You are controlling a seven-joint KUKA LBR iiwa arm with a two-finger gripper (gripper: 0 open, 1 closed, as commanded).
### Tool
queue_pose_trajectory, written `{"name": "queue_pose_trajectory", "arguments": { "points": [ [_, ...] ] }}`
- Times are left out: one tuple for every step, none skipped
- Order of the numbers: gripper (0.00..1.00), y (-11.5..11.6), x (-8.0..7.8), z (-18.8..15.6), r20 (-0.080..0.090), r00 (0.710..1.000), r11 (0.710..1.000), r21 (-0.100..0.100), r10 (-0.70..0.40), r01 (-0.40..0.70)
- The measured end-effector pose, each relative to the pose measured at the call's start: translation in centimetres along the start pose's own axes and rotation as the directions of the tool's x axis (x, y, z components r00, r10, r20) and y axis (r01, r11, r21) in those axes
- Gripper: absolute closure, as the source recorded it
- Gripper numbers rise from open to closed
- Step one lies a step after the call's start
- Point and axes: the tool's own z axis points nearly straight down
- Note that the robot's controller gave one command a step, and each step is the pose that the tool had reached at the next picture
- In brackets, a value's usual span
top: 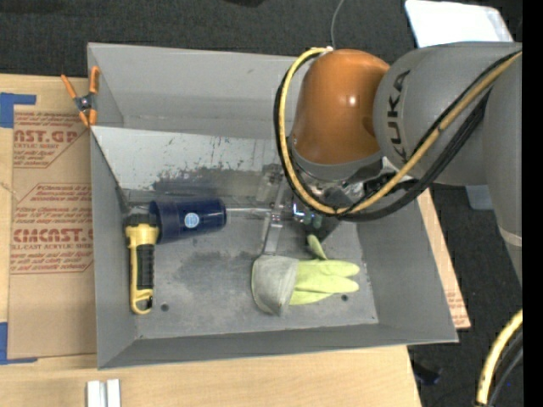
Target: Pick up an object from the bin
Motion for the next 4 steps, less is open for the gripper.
{"name": "queue_pose_trajectory", "arguments": {
  "points": [
    [0.00, -4.9, -1.7, 3.5, -0.007, 0.999, 0.999, 0.003, 0.034, -0.034],
    [0.00, -3.9, -1.8, 4.8, -0.004, 0.971, 0.971, 0.002, -0.240, 0.240],
    [0.00, -5.9, -2.6, 7.4, -0.003, 0.945, 0.945, 0.000, -0.328, 0.328],
    [0.00, -6.6, -1.5, 9.3, -0.002, 0.930, 0.930, 0.000, -0.368, 0.368]
  ]
}}
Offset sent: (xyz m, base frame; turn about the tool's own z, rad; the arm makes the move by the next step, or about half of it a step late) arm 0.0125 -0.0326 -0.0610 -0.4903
